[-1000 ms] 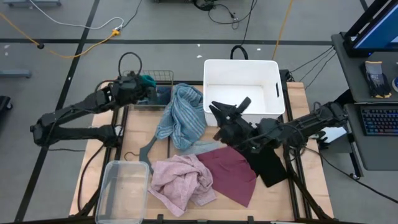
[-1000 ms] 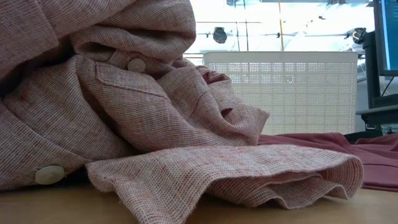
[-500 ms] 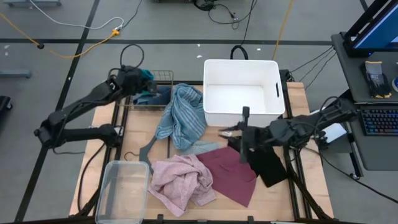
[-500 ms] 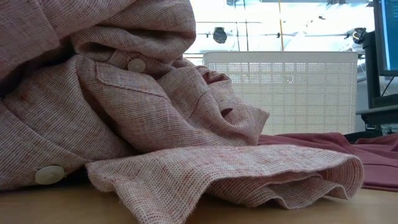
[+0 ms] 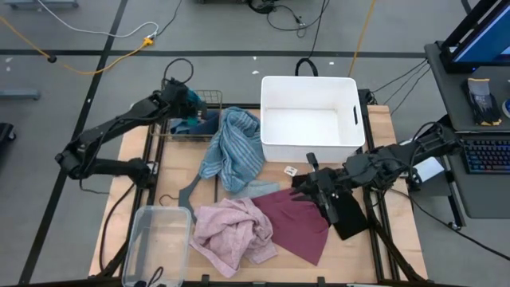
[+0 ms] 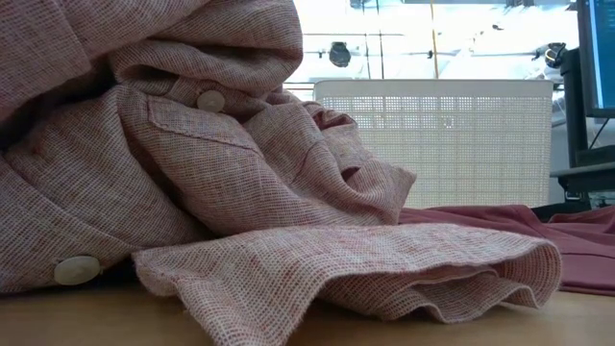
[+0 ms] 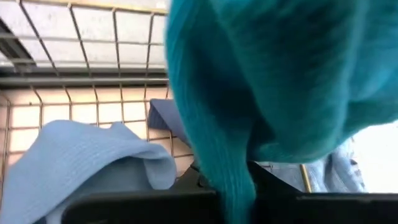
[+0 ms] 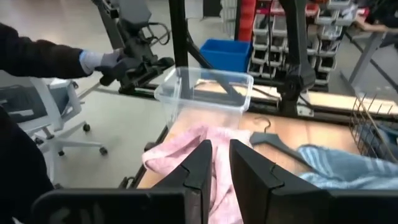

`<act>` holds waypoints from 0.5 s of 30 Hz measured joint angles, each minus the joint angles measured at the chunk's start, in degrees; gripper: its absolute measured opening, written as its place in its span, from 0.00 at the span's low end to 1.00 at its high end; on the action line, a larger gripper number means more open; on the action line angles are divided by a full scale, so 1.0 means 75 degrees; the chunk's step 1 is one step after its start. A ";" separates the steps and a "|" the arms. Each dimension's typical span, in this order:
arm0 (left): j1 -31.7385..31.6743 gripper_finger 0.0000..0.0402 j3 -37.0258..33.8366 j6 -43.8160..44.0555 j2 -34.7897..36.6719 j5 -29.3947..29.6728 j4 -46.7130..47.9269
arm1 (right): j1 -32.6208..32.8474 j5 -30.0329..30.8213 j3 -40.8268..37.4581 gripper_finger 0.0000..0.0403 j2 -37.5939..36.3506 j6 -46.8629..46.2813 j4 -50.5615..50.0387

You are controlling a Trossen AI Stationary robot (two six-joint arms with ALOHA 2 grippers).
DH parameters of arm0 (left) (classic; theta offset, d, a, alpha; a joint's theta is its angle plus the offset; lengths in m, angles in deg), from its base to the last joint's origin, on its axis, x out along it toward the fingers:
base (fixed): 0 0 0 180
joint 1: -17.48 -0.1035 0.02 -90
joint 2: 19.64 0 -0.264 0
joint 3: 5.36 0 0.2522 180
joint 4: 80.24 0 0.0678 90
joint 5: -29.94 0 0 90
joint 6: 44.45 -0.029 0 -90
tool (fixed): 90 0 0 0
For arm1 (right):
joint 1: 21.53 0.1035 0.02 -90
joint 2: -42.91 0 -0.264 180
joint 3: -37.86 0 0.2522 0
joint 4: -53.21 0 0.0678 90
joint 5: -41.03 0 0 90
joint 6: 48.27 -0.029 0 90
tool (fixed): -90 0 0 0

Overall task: Pick & Place Cloths
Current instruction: Put the light blue sock into the wire basket

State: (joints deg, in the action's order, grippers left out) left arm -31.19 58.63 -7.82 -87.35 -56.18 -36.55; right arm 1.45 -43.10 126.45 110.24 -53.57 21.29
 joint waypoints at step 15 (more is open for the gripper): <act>-0.0310 0.00 0.0047 0.0803 -0.0578 -0.0574 -0.0045 | 0.0000 0.0004 0.0000 0.12 -0.0006 0.0020 -0.0017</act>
State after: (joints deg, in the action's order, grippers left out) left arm -33.52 58.98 -1.80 -91.69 -60.48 -36.88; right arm 1.45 -43.08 126.45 110.20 -53.42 21.16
